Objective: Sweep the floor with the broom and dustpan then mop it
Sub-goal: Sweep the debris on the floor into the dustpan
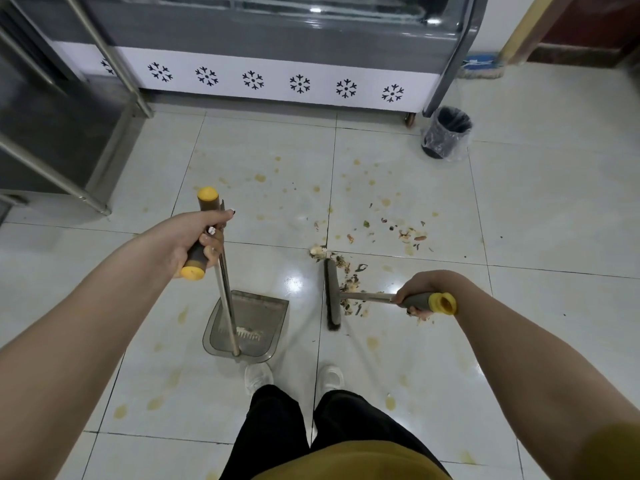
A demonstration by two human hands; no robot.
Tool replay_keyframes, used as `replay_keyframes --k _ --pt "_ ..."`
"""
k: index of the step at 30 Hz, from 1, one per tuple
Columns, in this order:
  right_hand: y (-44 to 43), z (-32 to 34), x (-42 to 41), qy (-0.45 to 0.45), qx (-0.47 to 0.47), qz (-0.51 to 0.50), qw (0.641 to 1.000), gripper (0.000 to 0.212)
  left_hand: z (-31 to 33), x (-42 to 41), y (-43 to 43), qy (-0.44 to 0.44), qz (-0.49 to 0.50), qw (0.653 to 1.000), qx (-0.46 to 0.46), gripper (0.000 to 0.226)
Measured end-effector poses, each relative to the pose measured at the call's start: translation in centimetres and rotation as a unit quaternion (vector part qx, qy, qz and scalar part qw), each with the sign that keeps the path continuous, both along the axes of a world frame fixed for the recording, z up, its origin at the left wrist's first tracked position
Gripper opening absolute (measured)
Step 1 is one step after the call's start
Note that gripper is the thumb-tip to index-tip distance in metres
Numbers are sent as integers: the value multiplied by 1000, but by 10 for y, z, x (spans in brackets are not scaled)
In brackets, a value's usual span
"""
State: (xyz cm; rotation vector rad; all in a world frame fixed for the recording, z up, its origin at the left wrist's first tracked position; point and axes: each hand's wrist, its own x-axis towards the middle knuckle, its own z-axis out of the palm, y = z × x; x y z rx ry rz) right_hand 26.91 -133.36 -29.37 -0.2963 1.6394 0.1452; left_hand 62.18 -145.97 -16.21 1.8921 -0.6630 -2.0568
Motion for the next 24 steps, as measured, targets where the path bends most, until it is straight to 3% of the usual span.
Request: replay_keyframes --k 10,17,24 --pt "-38 10 -13 -55 -78 -112 989 12 12 -26 -45 8 -18 1000 -16 34" --pt "-132 7 15 -15 -133 -99 986 21 11 -25 -127 27 -54 998 -11 31" --pt "-255 -17 66 -68 -125 -225 964 13 -1 -12 -236 59 -109 991 44 36"
